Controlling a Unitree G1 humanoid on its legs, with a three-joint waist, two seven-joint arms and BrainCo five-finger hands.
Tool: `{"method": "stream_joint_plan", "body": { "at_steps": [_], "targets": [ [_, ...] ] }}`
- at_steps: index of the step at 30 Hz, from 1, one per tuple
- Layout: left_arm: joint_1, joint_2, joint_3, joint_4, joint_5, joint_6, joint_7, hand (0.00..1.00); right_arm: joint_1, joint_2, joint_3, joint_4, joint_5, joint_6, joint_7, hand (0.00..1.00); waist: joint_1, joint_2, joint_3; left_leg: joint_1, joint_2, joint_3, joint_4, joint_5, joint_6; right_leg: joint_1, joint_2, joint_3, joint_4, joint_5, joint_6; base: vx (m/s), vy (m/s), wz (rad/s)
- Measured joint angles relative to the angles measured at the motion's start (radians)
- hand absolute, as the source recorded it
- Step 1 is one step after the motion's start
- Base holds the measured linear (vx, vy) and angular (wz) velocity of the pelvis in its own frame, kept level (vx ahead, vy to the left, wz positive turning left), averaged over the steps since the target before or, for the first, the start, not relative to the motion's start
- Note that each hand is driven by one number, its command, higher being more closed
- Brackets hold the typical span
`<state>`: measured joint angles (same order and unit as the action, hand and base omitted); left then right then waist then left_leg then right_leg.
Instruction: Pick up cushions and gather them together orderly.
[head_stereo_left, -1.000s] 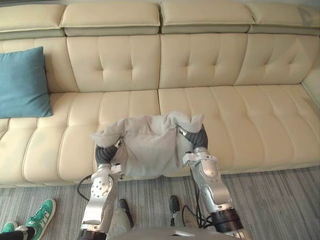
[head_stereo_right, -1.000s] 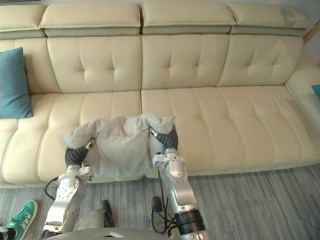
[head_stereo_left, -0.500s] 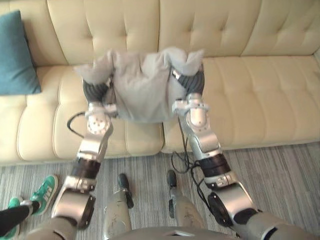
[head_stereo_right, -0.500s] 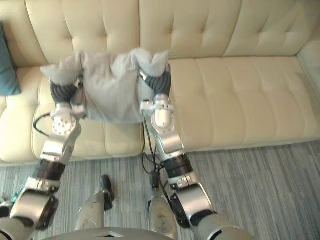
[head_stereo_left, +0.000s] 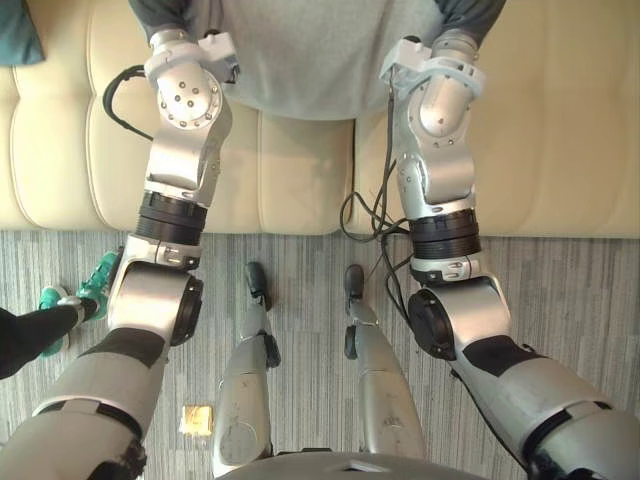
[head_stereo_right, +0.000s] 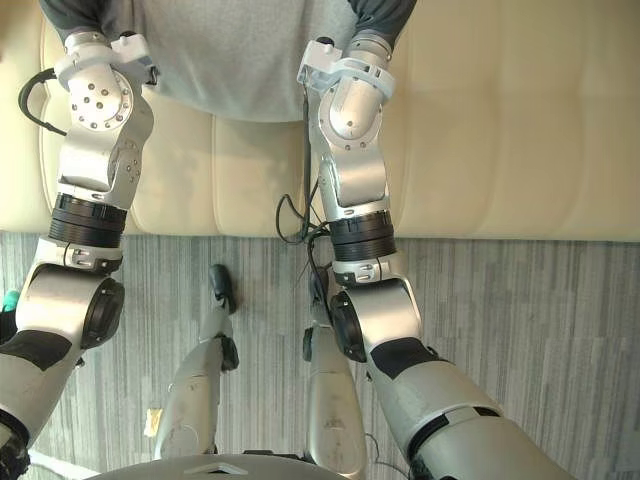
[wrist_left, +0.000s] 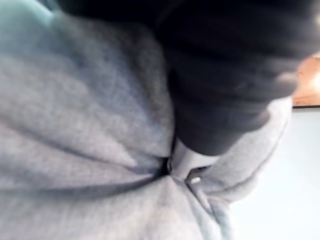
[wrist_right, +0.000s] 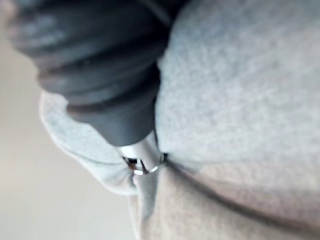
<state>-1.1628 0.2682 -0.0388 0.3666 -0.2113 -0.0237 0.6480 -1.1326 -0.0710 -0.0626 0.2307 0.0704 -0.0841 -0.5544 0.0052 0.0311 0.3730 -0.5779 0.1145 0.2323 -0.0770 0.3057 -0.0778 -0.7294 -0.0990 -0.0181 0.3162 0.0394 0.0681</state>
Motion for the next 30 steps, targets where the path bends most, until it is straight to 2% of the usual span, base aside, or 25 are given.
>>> {"method": "stream_joint_plan", "body": {
  "at_steps": [1, 2, 3, 8, 10, 13, 17, 18, 21, 24, 28, 30],
  "targets": [
    [-0.014, -0.005, 0.009, 0.000, 0.000, 0.000, 0.003, 1.00, -0.016, 0.001, 0.000, 0.000, 0.000, 0.000, -0.001, 1.00, 0.004, 0.001, 0.001, -0.024, -0.001, -0.011, 0.000, 0.006, -0.008, -0.035, -0.003, -0.006, 0.035, -0.017, -0.004, 0.01, -0.064, 0.26],
    [-0.028, -0.017, 0.025, -0.002, 0.000, 0.000, 0.003, 1.00, -0.031, -0.001, -0.003, 0.000, 0.000, 0.000, -0.002, 0.00, 0.005, 0.001, 0.001, -0.045, -0.001, -0.016, 0.000, 0.016, -0.020, -0.064, -0.007, -0.017, 0.066, -0.033, -0.008, 0.01, -0.091, 0.32],
    [-0.033, -0.030, 0.038, -0.008, 0.000, 0.000, 0.003, 0.00, -0.037, -0.001, -0.007, -0.008, 0.000, 0.001, -0.002, 0.00, 0.006, 0.002, 0.001, -0.060, -0.001, -0.023, 0.000, 0.020, -0.023, -0.087, -0.010, -0.026, 0.092, -0.048, -0.013, 0.01, -0.085, 0.28],
    [-0.029, -0.088, 0.080, -0.054, -0.002, -0.006, 0.004, 0.00, -0.038, -0.001, -0.020, -0.092, 0.000, 0.002, -0.003, 0.00, 0.007, 0.020, 0.013, -0.114, -0.019, -0.058, 0.000, 0.036, -0.032, -0.183, -0.043, -0.054, 0.229, -0.119, -0.027, 0.01, -0.077, 0.33],
    [-0.029, -0.092, 0.102, -0.066, -0.009, -0.020, 0.003, 0.00, -0.039, -0.002, -0.021, -0.113, 0.001, 0.002, -0.005, 0.00, 0.001, 0.031, 0.020, -0.132, -0.021, -0.055, -0.001, 0.023, -0.042, -0.208, -0.049, -0.054, 0.245, -0.123, -0.027, 0.00, -0.070, 0.12],
    [-0.029, -0.092, 0.128, -0.108, -0.024, -0.041, 0.001, 0.00, -0.039, -0.020, -0.023, -0.152, 0.001, 0.001, -0.023, 0.00, -0.013, 0.031, 0.020, -0.160, -0.016, -0.012, -0.001, 0.009, -0.028, -0.245, -0.055, -0.051, 0.256, -0.123, -0.027, 0.01, -0.057, 0.03],
    [-0.029, -0.084, 0.153, -0.109, -0.024, -0.042, -0.002, 0.00, -0.039, -0.055, -0.042, -0.165, 0.001, 0.002, -0.022, 0.00, -0.016, 0.031, 0.020, -0.161, -0.017, 0.011, 0.000, 0.019, -0.022, -0.251, -0.060, -0.050, 0.261, -0.128, -0.023, 0.02, -0.055, -0.01],
    [-0.029, -0.073, 0.155, -0.109, -0.024, -0.042, -0.003, 0.00, -0.043, -0.066, -0.047, -0.165, 0.002, 0.002, -0.022, 0.00, -0.015, 0.031, 0.020, -0.162, -0.017, 0.012, 0.000, 0.028, -0.009, -0.252, -0.061, -0.049, 0.263, -0.131, -0.022, 0.02, -0.067, 0.04],
    [-0.035, -0.019, 0.154, -0.094, -0.024, -0.041, -0.022, 0.00, -0.100, -0.085, -0.069, -0.128, 0.014, 0.003, -0.022, 0.00, -0.013, 0.031, 0.020, -0.173, -0.017, 0.012, 0.000, 0.029, -0.004, -0.265, -0.062, -0.048, 0.266, -0.134, -0.022, 0.02, -0.073, 0.02],
    [-0.081, 0.045, 0.156, -0.026, -0.045, -0.039, -0.047, 0.00, -0.188, -0.138, -0.066, -0.058, 0.083, 0.004, -0.018, 0.00, -0.006, 0.031, 0.020, -0.185, -0.018, 0.015, 0.000, 0.038, 0.007, -0.282, -0.062, -0.046, 0.275, -0.135, -0.023, 0.00, -0.076, 0.00],
    [-0.147, 0.104, 0.155, 0.060, -0.073, -0.037, -0.092, 0.00, -0.285, -0.194, -0.056, 0.059, 0.151, 0.004, 0.006, 0.00, -0.006, 0.031, 0.020, -0.186, -0.018, 0.013, 0.000, 0.049, 0.006, -0.283, -0.063, -0.049, 0.282, -0.138, -0.028, 0.00, -0.084, 0.03],
    [-0.191, 0.151, 0.151, 0.126, -0.083, -0.035, -0.133, 0.00, -0.355, -0.254, -0.021, 0.149, 0.209, 0.005, 0.029, 0.00, -0.007, 0.031, 0.020, -0.185, -0.017, 0.013, 0.000, 0.054, 0.000, -0.283, -0.063, -0.051, 0.286, -0.138, -0.028, -0.01, -0.087, 0.01]
  ]
}}
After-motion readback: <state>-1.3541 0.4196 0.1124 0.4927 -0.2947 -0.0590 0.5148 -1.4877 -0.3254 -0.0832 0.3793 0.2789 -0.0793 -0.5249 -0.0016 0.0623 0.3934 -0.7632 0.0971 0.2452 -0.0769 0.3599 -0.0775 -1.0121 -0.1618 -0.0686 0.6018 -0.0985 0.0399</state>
